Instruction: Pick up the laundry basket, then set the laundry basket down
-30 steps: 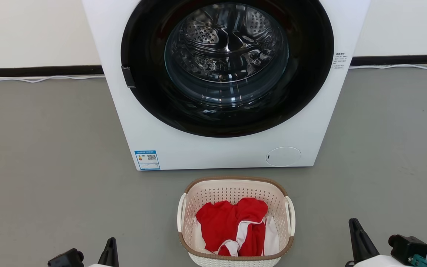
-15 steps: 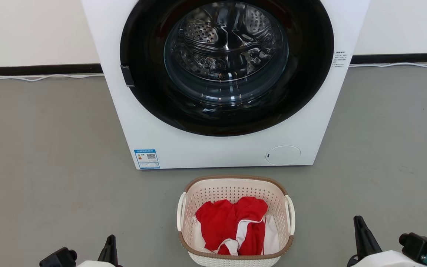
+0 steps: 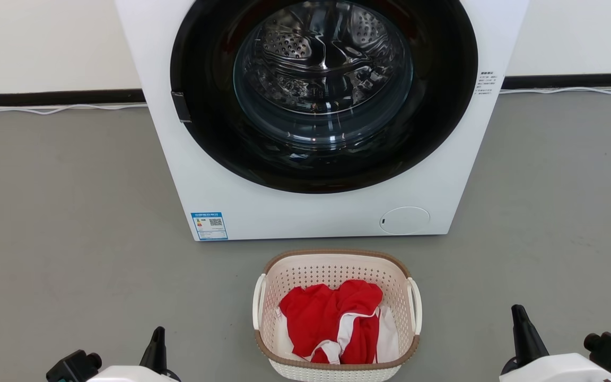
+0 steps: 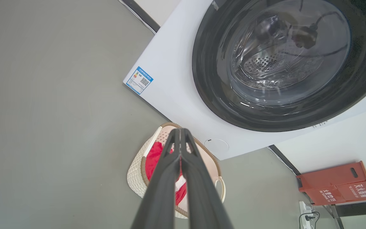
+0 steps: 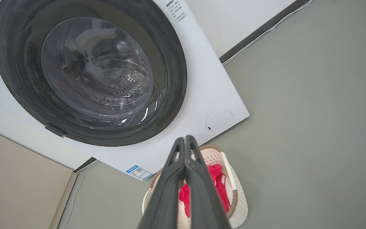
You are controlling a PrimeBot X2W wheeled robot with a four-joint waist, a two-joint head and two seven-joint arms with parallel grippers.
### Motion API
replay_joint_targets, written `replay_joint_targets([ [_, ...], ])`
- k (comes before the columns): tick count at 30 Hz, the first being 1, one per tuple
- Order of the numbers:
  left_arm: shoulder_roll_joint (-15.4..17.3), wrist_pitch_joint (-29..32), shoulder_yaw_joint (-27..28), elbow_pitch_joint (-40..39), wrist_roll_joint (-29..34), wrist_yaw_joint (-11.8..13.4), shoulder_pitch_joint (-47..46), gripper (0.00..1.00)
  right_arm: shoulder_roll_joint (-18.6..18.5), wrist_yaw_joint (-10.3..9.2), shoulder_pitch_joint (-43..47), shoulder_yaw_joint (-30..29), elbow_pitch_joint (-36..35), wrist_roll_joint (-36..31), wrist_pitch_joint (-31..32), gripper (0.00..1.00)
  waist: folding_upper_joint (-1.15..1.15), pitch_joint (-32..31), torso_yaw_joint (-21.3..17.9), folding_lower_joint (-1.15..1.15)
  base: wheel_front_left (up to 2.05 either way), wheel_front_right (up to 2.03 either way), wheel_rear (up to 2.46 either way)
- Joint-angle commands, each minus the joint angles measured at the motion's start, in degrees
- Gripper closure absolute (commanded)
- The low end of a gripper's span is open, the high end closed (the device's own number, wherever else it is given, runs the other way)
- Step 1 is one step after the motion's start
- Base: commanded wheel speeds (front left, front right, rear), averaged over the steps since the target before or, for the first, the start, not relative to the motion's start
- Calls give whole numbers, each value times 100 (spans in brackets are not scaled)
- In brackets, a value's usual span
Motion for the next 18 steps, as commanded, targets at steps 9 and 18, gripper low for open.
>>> replay_joint_targets([
  [9, -5, 168, 231, -270, -604, -159, -321, 100, -33, 19, -325, 10, -300, 795, 186, 100, 0, 20, -6, -1, 0, 0, 0],
  [18, -35, 320, 347, -360, -1071, -260, -356, 100, -25, 22, -356, -11, -394, 1433, 335, 100, 0, 39, -12, -1, 0, 0, 0],
])
